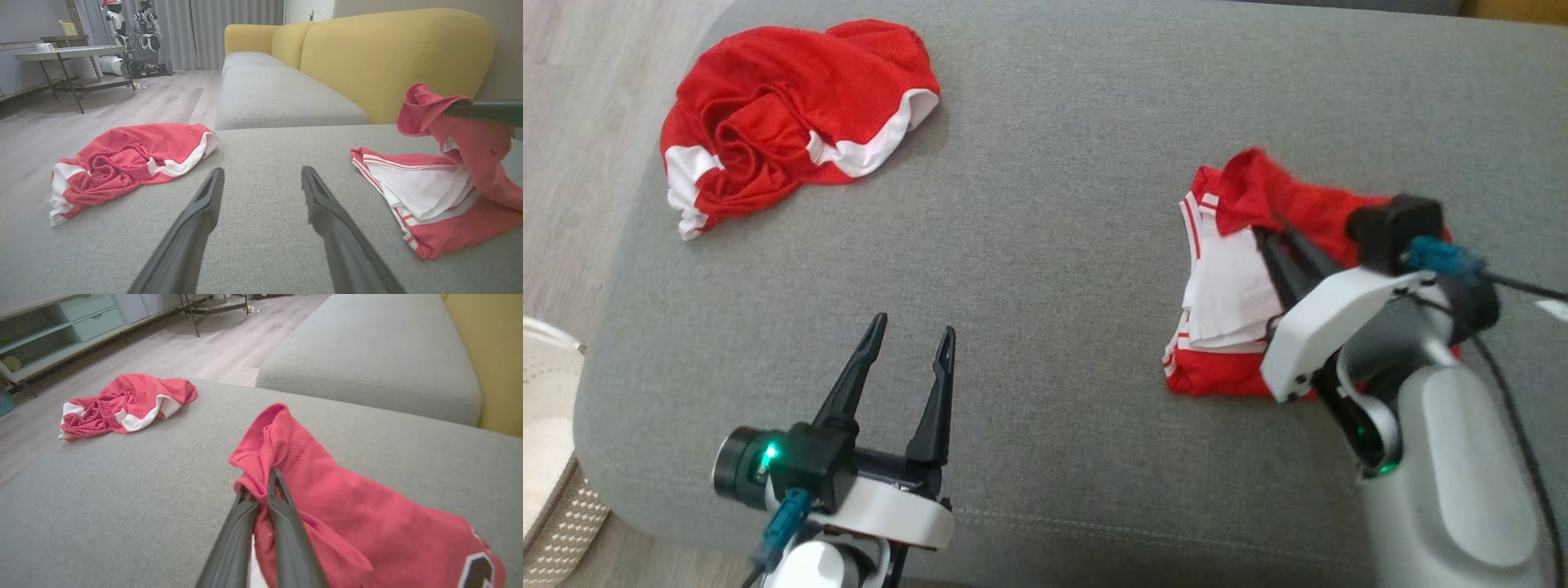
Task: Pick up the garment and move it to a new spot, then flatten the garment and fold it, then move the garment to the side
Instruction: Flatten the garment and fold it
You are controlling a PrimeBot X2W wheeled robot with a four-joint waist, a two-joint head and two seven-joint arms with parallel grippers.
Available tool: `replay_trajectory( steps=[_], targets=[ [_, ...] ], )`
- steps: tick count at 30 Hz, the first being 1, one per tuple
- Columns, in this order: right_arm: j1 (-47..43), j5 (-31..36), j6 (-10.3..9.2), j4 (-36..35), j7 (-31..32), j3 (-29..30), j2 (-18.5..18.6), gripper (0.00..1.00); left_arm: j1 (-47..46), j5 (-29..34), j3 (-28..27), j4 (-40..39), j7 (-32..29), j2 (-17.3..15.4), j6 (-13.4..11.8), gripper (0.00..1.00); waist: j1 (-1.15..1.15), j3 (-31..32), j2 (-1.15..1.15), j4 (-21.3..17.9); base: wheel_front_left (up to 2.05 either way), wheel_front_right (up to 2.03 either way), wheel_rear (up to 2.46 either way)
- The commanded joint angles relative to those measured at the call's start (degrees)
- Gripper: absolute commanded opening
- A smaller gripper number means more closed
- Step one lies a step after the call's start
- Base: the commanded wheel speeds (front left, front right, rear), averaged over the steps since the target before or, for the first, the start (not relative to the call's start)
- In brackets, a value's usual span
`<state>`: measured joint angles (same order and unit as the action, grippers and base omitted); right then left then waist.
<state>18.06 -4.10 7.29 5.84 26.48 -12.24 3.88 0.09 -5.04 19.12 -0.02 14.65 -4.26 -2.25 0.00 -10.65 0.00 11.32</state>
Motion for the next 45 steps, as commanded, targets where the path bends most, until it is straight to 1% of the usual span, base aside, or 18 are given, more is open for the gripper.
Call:
replay_trajectory(
  steps=[1,3,4,5,6,7,11,12,13,18,24,28,30,32,36,37,40,45],
  targets=[
    [0.39,-1.59,0.2,-0.86,-0.8,-1.65,-0.98,0.0,-0.3,0.41,-2.32,-2.03,0.35,0.18,0.06,1.0,0.0,0.1,0.0,0.19,0.0,0.0,0.0],
    [0.57,-2.59,0.2,1.06,-1.23,-2.25,-0.99,0.0,-0.17,0.43,-2.17,-1.91,0.35,0.3,0.17,1.0,0.0,0.2,0.0,0.31,0.0,0.0,0.0],
    [0.72,-3.25,0.2,2.0,-1.51,-2.45,-0.99,0.12,-0.11,0.39,-2.05,-1.84,0.35,0.37,0.24,1.0,0.0,0.23,0.0,0.33,0.0,0.0,0.0],
    [0.98,-3.74,0.2,2.88,-1.82,-2.71,-0.99,0.44,-0.09,0.35,-1.92,-1.76,0.35,0.44,0.3,1.0,0.0,0.2,0.0,0.34,0.0,0.0,0.0],
    [1.31,-4.55,0.2,3.55,-2.51,-2.85,-0.99,0.83,-0.11,0.35,-1.79,-1.71,0.35,0.51,0.33,1.0,0.0,0.14,0.0,0.35,0.0,0.0,0.0],
    [1.67,-5.56,0.2,4.08,-3.46,-2.95,-0.99,1.0,-0.16,0.34,-1.65,-1.66,0.35,0.57,0.36,1.0,0.0,0.12,0.0,0.34,0.0,0.0,0.0],
    [3.1,-9.01,0.2,4.9,-8.55,-3.1,-1.0,1.0,-0.23,0.32,-1.39,-1.45,0.35,0.79,0.27,1.0,0.0,0.12,0.0,0.07,0.0,0.0,0.0],
    [3.1,-9.01,0.2,4.9,-8.55,-3.1,-1.0,1.0,-0.23,0.32,-1.39,-1.45,0.35,0.79,0.27,1.0,0.0,0.12,0.0,0.07,0.0,0.0,0.0],
    [3.45,-9.42,0.2,4.89,-10.33,-2.4,-1.0,1.0,-0.21,0.3,-1.43,-1.43,0.35,0.83,0.21,1.0,0.0,0.19,0.0,-0.11,0.0,0.0,0.0],
    [3.74,-7.69,0.2,5.48,-17.34,1.02,-1.0,1.0,0.13,0.16,-2.05,-1.54,0.35,0.98,-0.35,1.0,0.0,0.91,0.0,-1.53,0.0,0.0,0.0],
    [0.29,-3.3,0.2,6.77,-25.26,7.05,-0.89,1.0,0.84,-0.19,-3.76,-3.06,0.35,1.11,-1.49,1.0,0.0,2.49,0.0,-3.92,0.0,0.0,0.0],
    [-3.09,-1.82,0.2,7.35,-32.2,8.08,0.77,1.0,1.77,-1.85,-5.42,-4.48,0.35,1.23,-2.29,1.0,0.0,3.52,0.0,-5.67,0.0,0.0,0.0],
    [-4.67,-1.61,0.2,7.8,-36.44,7.24,2.07,1.0,2.1,-2.06,-5.98,-5.2,0.35,1.27,-2.56,1.0,0.0,4.07,0.0,-6.41,0.0,0.0,0.0],
    [-6.16,-1.03,0.2,8.49,-39.37,6.21,3.3,1.0,2.64,-1.84,-6.71,-6.04,0.35,1.3,-3.1,1.0,0.0,4.78,0.0,-7.24,0.0,0.0,0.0],
    [-8.76,-1.5,0.2,9.25,-41.35,4.23,3.67,1.0,4.66,-0.67,-8.16,-7.83,0.35,1.33,-4.19,1.0,0.0,6.64,0.0,-8.98,0.0,0.0,0.0],
    [-9.26,-1.73,0.2,8.49,-41.41,3.93,3.51,1.0,5.23,-0.26,-8.38,-8.18,0.35,1.33,-4.26,1.0,0.0,7.13,0.0,-9.31,0.0,0.0,0.0],
    [-11.62,-1.72,0.2,6.42,-41.45,3.34,2.93,1.0,7.05,0.47,-8.62,-8.76,0.35,1.34,-4.01,1.0,0.0,8.89,0.0,-9.98,0.0,0.0,0.0],
    [-14.84,-1.2,0.2,5.14,-41.47,2.1,1.99,1.0,9.74,1.57,-8.42,-8.07,0.35,1.36,-3.78,1.0,0.0,10.75,0.0,-10.62,0.0,0.0,0.0]
  ],
)
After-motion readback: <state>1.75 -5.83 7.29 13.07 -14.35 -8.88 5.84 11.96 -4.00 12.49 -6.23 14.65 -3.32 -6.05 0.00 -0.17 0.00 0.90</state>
